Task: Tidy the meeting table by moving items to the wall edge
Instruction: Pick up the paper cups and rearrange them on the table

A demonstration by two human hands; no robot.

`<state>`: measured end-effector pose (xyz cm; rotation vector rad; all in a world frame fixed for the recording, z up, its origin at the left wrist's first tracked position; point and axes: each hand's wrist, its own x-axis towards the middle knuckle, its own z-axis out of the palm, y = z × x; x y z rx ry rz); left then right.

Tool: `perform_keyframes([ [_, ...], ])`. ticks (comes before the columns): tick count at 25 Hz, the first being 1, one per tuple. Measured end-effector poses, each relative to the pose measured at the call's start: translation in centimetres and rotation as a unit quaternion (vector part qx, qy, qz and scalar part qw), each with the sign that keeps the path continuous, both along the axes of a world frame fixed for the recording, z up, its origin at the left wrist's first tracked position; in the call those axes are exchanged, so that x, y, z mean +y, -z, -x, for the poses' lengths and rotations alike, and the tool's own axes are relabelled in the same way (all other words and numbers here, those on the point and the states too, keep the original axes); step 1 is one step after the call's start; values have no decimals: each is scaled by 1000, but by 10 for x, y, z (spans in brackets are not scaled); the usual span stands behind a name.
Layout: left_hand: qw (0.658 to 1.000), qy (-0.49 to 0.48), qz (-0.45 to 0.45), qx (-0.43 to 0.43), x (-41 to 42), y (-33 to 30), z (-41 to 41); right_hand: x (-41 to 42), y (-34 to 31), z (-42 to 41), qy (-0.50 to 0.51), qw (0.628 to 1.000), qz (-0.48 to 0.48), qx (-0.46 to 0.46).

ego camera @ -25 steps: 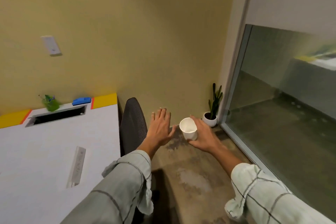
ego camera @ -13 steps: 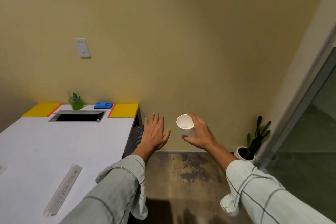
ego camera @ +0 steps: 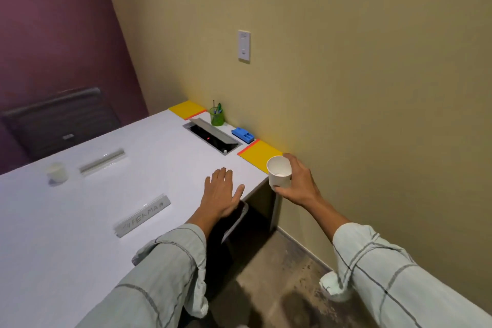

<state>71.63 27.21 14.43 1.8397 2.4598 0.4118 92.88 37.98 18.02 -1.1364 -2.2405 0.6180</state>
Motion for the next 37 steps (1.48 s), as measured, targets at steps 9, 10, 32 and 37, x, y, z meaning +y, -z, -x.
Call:
perform_keyframes([
  [9, 973, -221, 55, -45, 4, 49, 106, 83, 46, 165, -171, 984, 37, -40],
  [10, 968, -237, 67, -47, 2, 54, 115, 88, 53, 181, -193, 979, 47, -45],
  [32, 866, -473, 131, -97, 14, 132, 181, 111, 215, 388, -412, 883, 159, -160],
  [37, 841, -510, 145, -108, 15, 137, 175, 107, 223, 389, -439, 868, 167, -160],
])
